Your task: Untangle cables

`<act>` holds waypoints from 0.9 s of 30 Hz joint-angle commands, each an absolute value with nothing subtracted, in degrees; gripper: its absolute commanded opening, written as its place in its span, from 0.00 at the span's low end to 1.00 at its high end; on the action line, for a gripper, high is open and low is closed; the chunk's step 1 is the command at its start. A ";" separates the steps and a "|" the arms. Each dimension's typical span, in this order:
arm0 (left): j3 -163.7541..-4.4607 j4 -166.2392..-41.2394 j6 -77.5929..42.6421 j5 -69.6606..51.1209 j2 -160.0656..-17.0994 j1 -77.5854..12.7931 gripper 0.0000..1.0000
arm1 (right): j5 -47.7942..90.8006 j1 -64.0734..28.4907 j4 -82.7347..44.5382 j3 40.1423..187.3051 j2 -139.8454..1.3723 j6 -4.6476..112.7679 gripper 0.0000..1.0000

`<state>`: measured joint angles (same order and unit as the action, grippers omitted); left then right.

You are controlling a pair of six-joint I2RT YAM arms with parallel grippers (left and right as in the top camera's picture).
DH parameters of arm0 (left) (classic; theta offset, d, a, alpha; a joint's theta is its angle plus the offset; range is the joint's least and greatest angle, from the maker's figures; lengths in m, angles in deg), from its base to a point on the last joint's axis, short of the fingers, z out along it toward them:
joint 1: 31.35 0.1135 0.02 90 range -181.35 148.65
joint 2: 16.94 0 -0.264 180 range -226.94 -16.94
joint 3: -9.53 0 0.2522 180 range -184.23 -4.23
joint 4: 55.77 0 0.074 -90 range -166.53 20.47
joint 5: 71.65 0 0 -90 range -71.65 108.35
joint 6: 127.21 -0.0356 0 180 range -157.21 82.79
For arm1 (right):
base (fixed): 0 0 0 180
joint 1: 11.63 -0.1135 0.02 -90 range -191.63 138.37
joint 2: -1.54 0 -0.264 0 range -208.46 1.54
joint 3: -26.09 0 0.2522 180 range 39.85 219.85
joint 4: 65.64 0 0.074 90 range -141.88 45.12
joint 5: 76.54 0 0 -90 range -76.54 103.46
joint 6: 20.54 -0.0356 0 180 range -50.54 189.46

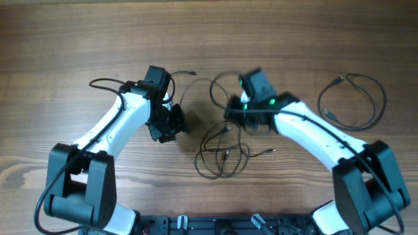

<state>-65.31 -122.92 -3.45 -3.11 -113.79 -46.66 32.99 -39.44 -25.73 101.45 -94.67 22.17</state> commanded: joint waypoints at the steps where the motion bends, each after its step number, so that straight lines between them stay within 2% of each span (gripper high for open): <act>1: -65.22 -122.98 -3.74 -3.04 -112.66 -46.83 0.48 | 34.04 -37.93 -22.56 114.63 -90.80 32.14 0.04; 7: -65.22 -122.96 -3.76 -3.04 -112.66 -46.88 0.58 | 29.12 -37.74 -25.75 127.42 -87.50 33.27 0.05; 12: -65.22 -122.72 -3.91 -3.46 -112.66 -46.88 0.63 | 31.74 -37.74 -31.61 128.51 -84.90 30.02 0.05; 16: -65.22 -114.44 -10.67 -19.30 -112.66 -46.83 0.63 | 35.35 -37.74 -31.22 128.51 -84.81 29.32 0.05; 18: -65.22 -109.80 -10.34 -21.18 -112.66 -46.48 0.64 | 35.44 -37.74 -31.26 128.51 -84.81 28.68 0.05; 23: -65.22 -98.26 -3.56 -25.99 -112.66 -43.95 0.64 | 36.35 -37.74 -32.42 128.51 -84.00 22.13 0.05; 27: -65.22 -91.44 6.51 -25.95 -112.66 -42.79 0.63 | 43.13 -37.74 -38.74 128.51 -83.30 16.51 0.05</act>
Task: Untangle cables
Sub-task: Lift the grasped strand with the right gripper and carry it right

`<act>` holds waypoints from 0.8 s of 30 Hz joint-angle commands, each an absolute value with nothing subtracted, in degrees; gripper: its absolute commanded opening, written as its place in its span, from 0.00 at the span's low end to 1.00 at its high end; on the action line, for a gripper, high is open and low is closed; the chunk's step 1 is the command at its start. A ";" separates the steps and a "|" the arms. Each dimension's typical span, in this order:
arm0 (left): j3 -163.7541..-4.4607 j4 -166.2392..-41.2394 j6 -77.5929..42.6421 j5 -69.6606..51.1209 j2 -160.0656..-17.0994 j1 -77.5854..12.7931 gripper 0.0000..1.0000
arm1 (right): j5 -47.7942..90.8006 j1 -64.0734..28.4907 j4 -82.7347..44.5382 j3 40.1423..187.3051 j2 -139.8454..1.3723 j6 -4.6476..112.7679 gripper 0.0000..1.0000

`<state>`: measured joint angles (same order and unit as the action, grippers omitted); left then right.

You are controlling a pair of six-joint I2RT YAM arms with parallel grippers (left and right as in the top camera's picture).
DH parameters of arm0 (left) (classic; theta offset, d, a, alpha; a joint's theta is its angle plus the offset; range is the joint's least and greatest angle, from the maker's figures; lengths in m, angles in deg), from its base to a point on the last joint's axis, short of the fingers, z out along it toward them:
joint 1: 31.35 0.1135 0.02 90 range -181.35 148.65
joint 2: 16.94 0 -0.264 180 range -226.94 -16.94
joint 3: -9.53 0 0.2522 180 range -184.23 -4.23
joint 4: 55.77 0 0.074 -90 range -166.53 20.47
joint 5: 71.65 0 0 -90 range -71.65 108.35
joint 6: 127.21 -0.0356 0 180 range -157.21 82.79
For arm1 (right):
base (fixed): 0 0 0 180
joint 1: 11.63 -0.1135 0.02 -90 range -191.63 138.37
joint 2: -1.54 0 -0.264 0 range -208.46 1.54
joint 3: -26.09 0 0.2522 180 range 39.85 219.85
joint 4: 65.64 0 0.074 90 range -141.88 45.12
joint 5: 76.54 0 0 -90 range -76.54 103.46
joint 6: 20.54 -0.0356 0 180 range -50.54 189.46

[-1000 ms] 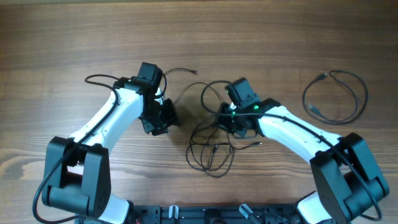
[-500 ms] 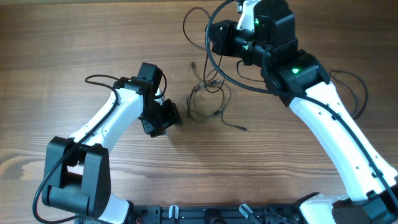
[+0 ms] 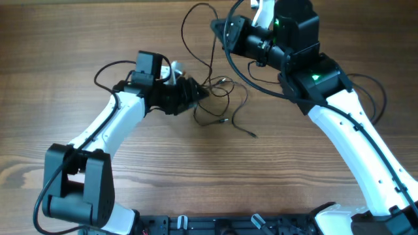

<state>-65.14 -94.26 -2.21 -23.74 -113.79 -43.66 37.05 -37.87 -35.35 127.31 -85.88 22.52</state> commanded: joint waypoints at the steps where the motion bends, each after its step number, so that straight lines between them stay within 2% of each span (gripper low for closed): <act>1: -65.22 -89.83 9.42 -25.97 -112.66 -42.79 0.63 | 45.49 -37.74 -41.51 128.51 -83.30 14.04 0.05; 5: -65.22 -86.70 15.98 -25.99 -112.66 -42.79 0.70 | 52.70 -37.74 -55.81 128.51 -83.30 5.91 0.05; 14: -65.22 -86.24 15.82 -25.68 -112.66 -42.79 0.69 | 53.29 -37.43 -53.84 128.51 -83.32 7.46 0.05; 16: -65.22 -88.97 15.06 -24.33 -112.66 -42.79 0.68 | 48.59 -36.49 -48.70 128.49 -83.32 12.68 0.05; 20: -65.20 -104.58 10.38 -12.18 -112.66 -42.79 0.67 | 25.12 -31.29 -21.14 128.49 -83.37 22.61 0.04; 22: -65.20 -110.74 9.24 -5.60 -112.66 -42.79 0.67 | 20.68 -26.98 -14.08 128.49 -83.37 25.82 0.04; 24: -65.20 -114.55 8.65 -1.71 -112.66 -42.79 0.68 | 22.24 -20.67 -11.74 128.75 -83.32 33.12 0.04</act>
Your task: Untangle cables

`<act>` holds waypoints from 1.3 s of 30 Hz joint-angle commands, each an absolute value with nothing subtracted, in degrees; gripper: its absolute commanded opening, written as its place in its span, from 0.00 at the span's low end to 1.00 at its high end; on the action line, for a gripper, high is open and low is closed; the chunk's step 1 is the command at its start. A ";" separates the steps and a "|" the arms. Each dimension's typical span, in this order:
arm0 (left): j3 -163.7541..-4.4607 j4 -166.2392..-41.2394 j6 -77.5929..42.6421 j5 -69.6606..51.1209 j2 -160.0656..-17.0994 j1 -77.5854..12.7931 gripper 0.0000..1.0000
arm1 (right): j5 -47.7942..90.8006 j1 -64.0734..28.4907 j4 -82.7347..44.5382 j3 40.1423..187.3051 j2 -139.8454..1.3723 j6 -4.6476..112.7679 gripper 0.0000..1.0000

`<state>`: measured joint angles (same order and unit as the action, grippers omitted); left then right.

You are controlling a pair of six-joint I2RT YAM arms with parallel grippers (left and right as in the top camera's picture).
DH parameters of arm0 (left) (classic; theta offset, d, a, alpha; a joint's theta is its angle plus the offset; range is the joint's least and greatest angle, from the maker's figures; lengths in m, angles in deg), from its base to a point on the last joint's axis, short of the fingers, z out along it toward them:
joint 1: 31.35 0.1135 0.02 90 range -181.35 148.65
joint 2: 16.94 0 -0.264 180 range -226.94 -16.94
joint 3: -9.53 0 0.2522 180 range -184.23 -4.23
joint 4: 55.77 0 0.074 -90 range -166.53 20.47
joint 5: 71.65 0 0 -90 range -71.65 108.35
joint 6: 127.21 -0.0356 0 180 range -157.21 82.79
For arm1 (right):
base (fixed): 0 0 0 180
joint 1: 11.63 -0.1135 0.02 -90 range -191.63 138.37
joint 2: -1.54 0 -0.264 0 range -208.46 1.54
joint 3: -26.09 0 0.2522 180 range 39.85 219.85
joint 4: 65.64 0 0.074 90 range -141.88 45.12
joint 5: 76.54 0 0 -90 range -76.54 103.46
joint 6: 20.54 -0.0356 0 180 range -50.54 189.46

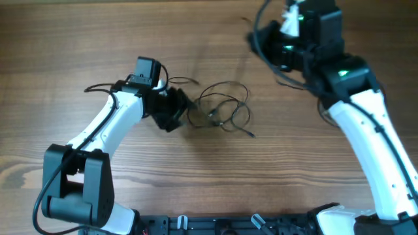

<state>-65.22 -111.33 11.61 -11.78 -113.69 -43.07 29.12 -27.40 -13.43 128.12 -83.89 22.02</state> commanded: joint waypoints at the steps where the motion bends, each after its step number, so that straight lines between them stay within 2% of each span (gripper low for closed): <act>1: -65.20 -114.96 7.87 -1.69 -112.66 -42.79 0.68 | 24.05 -17.04 -9.80 129.71 -83.32 36.09 0.05; 7: -65.20 -115.05 7.76 -1.71 -112.66 -42.79 0.68 | 37.58 3.16 -2.48 144.20 -83.32 45.95 0.04; 12: -65.20 -115.05 7.76 -1.71 -112.66 -42.79 0.68 | 37.32 11.14 -1.03 151.15 -83.32 49.58 0.04; 15: -65.20 -115.05 7.74 -1.71 -112.66 -42.79 0.68 | 34.72 13.72 -1.36 151.22 -83.39 49.58 0.04; 18: -65.20 -115.12 7.74 -1.71 -112.66 -42.79 0.68 | 23.09 14.13 -2.94 151.22 -83.37 45.99 0.05; 23: -65.20 -115.27 7.76 -1.71 -112.66 -42.79 0.68 | 2.15 14.11 4.43 151.00 -83.67 30.41 0.05; 27: -65.20 -115.25 7.74 -1.71 -112.66 -42.79 0.68 | -3.77 14.11 15.18 150.80 -87.48 33.82 0.04; 30: -65.20 -115.27 7.74 -1.71 -112.66 -42.81 0.69 | 0.07 14.11 16.45 150.80 -91.61 40.81 0.05; 31: -65.20 -115.29 7.74 -1.71 -112.66 -42.81 0.69 | 4.42 14.11 16.43 150.80 -92.35 43.24 0.13; 32: -65.20 -115.29 7.74 -1.71 -112.66 -42.81 0.69 | 13.01 14.11 16.58 150.80 -93.20 48.12 0.42; 34: -65.20 -115.29 7.74 -1.71 -112.66 -42.81 0.69 | 27.83 13.93 19.32 150.78 -94.78 54.96 0.93; 35: -65.20 -115.29 7.76 -1.71 -112.66 -42.83 0.69 | 31.50 13.50 22.31 150.78 -95.52 56.16 1.00; 39: -65.20 -113.98 7.74 -5.12 -112.66 -42.85 0.75 | 31.46 8.71 33.09 148.53 -97.46 59.63 1.00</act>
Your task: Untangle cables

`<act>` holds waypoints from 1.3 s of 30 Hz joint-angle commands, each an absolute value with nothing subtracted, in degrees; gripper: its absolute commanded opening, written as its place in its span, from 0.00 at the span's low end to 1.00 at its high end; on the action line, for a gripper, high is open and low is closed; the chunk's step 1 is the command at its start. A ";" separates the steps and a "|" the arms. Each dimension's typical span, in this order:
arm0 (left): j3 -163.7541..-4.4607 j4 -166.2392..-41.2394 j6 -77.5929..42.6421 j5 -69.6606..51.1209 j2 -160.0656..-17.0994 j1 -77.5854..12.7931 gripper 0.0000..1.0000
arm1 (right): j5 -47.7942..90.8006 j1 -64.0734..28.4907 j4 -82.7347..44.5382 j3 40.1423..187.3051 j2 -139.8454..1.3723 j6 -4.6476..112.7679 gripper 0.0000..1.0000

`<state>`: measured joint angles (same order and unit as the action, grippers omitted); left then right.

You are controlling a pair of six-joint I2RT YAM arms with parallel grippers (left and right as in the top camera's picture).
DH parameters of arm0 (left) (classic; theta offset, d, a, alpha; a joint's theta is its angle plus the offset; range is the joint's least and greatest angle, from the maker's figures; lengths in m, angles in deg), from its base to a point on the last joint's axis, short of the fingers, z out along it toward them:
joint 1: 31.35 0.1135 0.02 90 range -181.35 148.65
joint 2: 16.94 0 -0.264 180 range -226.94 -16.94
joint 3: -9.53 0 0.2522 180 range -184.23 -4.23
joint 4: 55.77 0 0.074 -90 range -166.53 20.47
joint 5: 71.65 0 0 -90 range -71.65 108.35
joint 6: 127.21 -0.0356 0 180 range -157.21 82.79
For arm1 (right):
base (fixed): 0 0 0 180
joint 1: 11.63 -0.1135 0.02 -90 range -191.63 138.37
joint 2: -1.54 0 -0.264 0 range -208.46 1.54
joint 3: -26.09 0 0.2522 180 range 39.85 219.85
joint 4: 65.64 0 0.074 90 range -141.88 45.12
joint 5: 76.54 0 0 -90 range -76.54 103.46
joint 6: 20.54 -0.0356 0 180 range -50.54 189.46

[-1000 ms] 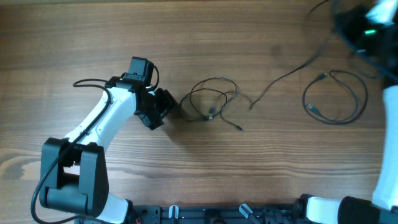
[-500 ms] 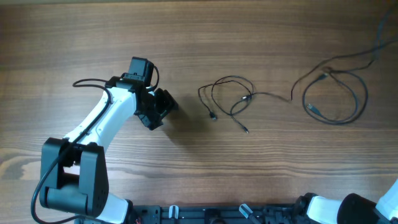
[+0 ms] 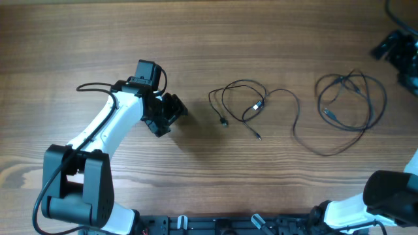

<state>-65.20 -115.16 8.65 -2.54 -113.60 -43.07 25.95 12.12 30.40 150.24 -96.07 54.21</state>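
Note:
A thin black cable point(image 3: 240, 104) lies in loose loops at the table's middle, its small connectors showing. One long strand point(image 3: 297, 127) runs right from it and meets a second black cable coil point(image 3: 349, 98). My left gripper point(image 3: 171, 114) rests left of the middle loops, apart from them, jaws spread and holding nothing. My right gripper point(image 3: 395, 49) is a dark shape at the top right edge, mostly cut off. Whether it holds a strand does not show.
The left arm's own black wire point(image 3: 91, 87) loops out beside its forearm. The right arm's base point(image 3: 385, 209) fills the bottom right corner. Bare wood point(image 3: 215, 183) lies in front of the cables.
My right arm has gone from the upper middle right to the far right edge. The bundle beside my left gripper now lies spread out further right, one strand reaching the right coil. My left gripper barely moved.
Both grippers were first at a tangle in the middle, with a separate coil on the right. Then my right gripper was raised with strands hanging from it while my left was at the tangle's left end. Later a compact bundle lay by my left gripper; now it lies stretched out.

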 commanded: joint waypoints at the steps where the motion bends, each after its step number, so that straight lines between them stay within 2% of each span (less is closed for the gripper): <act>1: -65.20 -113.15 7.74 -6.41 -112.66 -42.96 0.77 | 31.85 7.18 33.24 147.11 -97.46 60.62 1.00; 6: -65.20 -104.91 7.76 -10.73 -112.68 -47.05 0.81 | 31.50 -2.20 28.19 135.53 -97.46 62.02 0.99; 8: -65.20 -102.57 7.80 -10.03 -112.75 -49.83 0.80 | 31.57 -5.56 22.90 128.31 -97.49 61.67 0.94; 10: -65.20 -101.32 8.24 -6.67 -112.75 -51.88 0.80 | 31.55 -7.99 18.05 122.41 -97.49 56.62 0.88; 12: -65.20 -99.66 8.24 -1.66 -112.75 -54.64 0.79 | 31.59 -10.68 10.35 115.79 -97.49 47.02 0.86; 15: -65.20 -98.85 8.22 -1.05 -112.75 -56.69 0.77 | 31.57 -13.98 0.80 109.63 -97.49 37.78 0.83; 19: -65.20 -100.91 8.20 -1.05 -112.75 -57.56 0.75 | 31.46 -17.56 -14.17 103.59 -97.49 24.14 0.70; 21: -65.20 -101.96 8.17 -1.03 -112.75 -57.56 0.76 | 28.14 -18.90 -21.27 101.34 -97.60 18.67 0.54; 24: -65.20 -103.40 8.17 -1.05 -112.75 -57.56 0.76 | 22.69 -19.88 -26.21 99.22 -97.64 10.63 0.45; 31: -65.20 -104.30 8.17 -1.05 -112.75 -57.56 0.76 | 21.14 -20.03 -28.64 97.93 -99.67 1.73 0.41; 37: -65.20 -105.39 8.17 -1.07 -112.75 -57.56 0.76 | 21.16 -20.62 -33.53 97.93 -103.19 0.77 0.39; 39: -65.20 -105.46 8.17 -1.07 -112.75 -57.56 0.76 | 21.19 -20.77 -35.63 97.93 -103.98 0.29 0.35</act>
<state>-65.16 -105.37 8.50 -1.84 -113.58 -57.50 22.15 -20.21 -33.88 98.35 -101.86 1.95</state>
